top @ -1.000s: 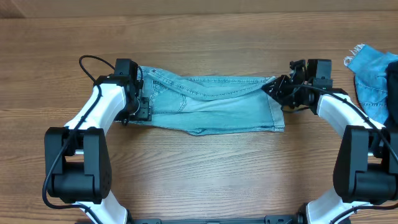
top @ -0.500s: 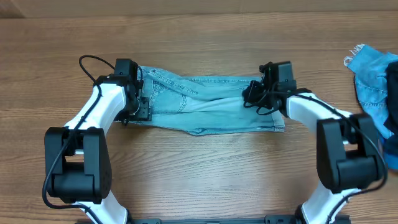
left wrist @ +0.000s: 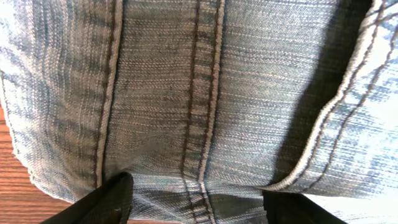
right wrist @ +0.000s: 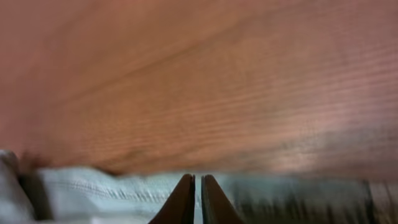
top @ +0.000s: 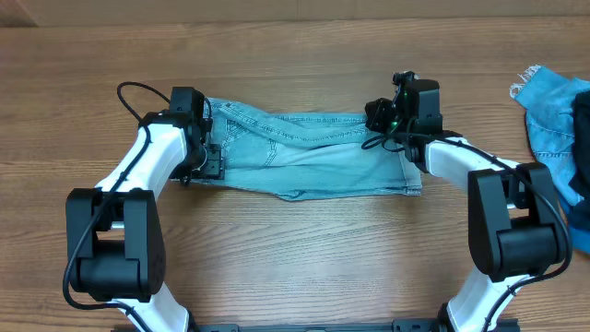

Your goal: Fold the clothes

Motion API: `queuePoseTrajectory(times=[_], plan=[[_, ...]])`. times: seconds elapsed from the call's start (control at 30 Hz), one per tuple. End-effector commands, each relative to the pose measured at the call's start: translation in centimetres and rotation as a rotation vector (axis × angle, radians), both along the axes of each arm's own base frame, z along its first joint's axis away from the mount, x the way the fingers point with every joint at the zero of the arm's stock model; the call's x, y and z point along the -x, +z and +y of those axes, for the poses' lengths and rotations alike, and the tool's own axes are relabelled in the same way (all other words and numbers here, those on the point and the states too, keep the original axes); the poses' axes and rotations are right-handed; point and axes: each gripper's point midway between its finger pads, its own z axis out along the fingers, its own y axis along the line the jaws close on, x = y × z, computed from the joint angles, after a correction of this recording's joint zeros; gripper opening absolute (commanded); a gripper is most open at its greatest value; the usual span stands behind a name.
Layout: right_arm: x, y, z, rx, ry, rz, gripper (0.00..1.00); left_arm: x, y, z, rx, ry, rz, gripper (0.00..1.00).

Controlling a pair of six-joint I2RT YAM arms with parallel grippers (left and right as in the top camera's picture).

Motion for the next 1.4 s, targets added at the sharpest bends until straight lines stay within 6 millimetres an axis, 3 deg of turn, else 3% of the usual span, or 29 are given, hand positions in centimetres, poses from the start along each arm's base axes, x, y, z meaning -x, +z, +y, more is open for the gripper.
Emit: queuePoseTrajectory(times=[0.0,0.1,0.17,0.23,0.3,0.4,0.47,0.63,0.83,1.0,1.17,1.37], plan=[[0.0,1.0,-0.2,-0.027,0.056,0.013,0.07,-0.7,0.2,0.8,-0.014,0.0,-0.026,0.7],[0.2,1.6,-0.6,-0.025,0.075,0.034,0.07,-2.7,3.3,0.4,0.007,-0.008,-0.127,0.7],[0.3,2.7,-0.8,-0.011,0.089,0.033,0.06,-4.6,7.8,-0.2,0.044,-0.015,-0.258,0.71],[0.5,3.8,-0.8,-0.001,0.104,0.033,0.07,-5.7,10.8,-0.5,0.057,-0.019,-0.351,0.74],[1.0,4.3,-0.8,-0.002,0.106,0.064,0.07,-6.6,12.4,-0.5,0.057,-0.021,-0.423,0.75],[1.9,3.7,-0.8,-0.001,0.106,0.121,0.06,-8.1,12.8,-0.7,0.071,-0.027,-0.479,0.75],[2.9,3.0,-0.8,-0.005,0.111,0.174,0.06,-8.9,11.8,-1.0,0.079,-0.031,-0.481,0.75],[5.1,2.0,-0.3,-0.032,0.134,0.276,0.04,-9.2,4.7,-2.4,0.158,-0.049,-0.33,0.66],[7.6,1.1,-0.1,-0.017,0.209,0.357,0.04,-10.0,-0.1,-2.8,0.178,-0.046,-0.275,0.65],[8.1,0.9,-0.2,-0.005,0.219,0.377,0.04,-9.8,-1.9,-2.8,0.178,-0.036,-0.24,0.65],[6.7,0.4,-1.7,0.084,0.161,0.335,0.04,-9.7,-2.0,-2.8,0.178,-0.036,-0.238,0.65],[5.8,-2.0,-2.3,0.109,0.12,0.351,0.04,-9.5,-2.1,-2.8,0.177,-0.036,-0.229,0.65]])
